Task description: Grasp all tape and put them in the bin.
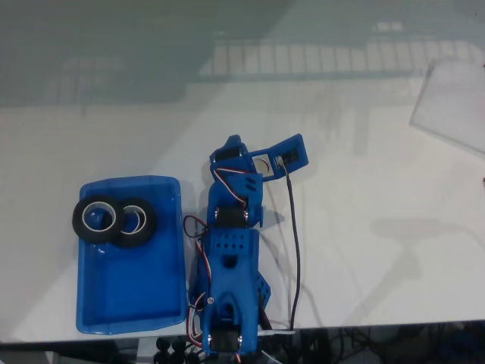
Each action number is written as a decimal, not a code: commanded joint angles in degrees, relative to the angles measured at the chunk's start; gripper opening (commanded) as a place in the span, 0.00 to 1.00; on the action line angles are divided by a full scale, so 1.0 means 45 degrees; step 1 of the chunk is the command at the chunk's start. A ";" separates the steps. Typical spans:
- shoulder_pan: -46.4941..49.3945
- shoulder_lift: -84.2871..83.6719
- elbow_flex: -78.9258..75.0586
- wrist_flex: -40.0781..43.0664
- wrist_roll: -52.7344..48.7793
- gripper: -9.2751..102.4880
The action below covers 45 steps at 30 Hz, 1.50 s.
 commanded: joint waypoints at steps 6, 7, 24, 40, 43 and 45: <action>0.0234 0.0059 0.0879 -0.0156 0.0215 0.08; 0.0234 0.0059 0.0879 -0.0039 0.0293 0.08; 0.0254 0.0059 0.0898 0.0547 0.0449 0.08; 0.0254 0.0059 0.0898 0.0547 0.0469 0.08; 0.0273 0.0059 0.0898 0.0547 0.0469 0.08; 0.0293 0.0059 0.0898 0.0547 0.0508 0.08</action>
